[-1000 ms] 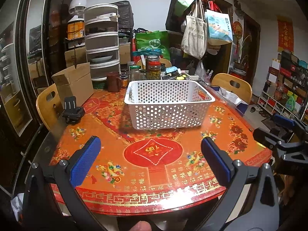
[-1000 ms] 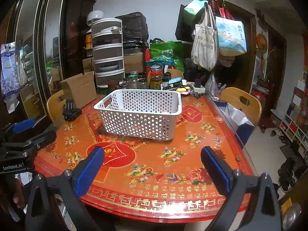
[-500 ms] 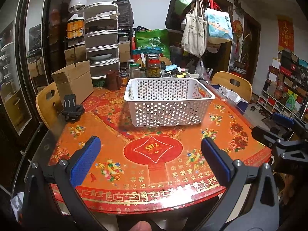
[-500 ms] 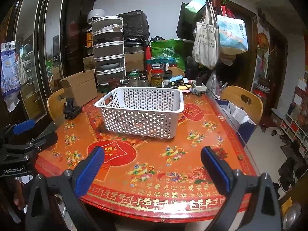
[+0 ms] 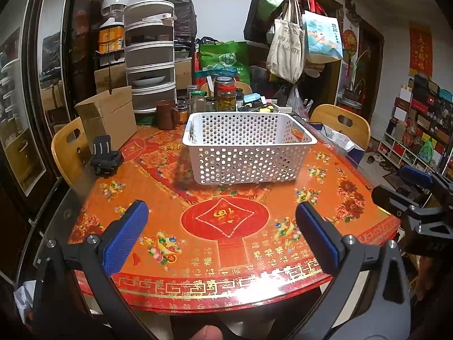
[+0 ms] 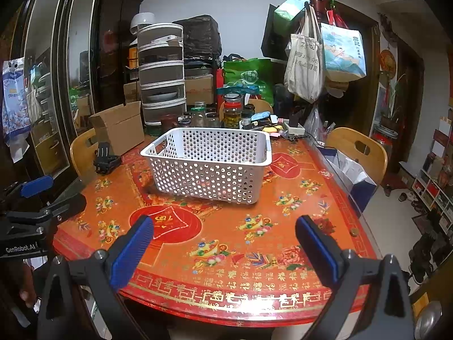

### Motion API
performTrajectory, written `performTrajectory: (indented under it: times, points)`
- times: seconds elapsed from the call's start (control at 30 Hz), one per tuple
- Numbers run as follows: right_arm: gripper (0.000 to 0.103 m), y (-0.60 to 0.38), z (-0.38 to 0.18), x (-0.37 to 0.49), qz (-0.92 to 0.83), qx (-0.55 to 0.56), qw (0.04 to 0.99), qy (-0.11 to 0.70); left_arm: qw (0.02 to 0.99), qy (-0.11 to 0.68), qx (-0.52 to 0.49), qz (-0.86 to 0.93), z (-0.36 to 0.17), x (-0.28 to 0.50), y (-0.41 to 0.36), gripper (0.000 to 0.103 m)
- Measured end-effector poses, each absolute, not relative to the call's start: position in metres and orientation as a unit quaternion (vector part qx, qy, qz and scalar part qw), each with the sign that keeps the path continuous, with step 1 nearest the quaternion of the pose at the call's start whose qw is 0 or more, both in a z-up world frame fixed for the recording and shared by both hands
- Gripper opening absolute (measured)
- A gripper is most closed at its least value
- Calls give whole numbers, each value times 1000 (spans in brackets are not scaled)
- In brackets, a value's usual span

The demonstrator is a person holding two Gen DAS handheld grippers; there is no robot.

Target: Organize soft objects

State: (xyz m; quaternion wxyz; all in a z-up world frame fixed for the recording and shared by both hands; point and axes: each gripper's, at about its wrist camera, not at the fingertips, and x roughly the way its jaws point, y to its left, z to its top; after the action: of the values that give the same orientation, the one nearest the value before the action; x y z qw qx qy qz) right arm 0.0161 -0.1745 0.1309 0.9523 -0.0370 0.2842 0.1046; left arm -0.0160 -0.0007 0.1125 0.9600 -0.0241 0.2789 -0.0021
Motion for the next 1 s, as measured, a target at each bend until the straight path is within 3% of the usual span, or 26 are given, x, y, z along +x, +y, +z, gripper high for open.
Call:
performTrajectory:
  times: [1.0]
  points:
    - [100, -173, 133, 15, 106, -39, 952, 284, 958, 285, -25, -5, 105, -17, -1, 103]
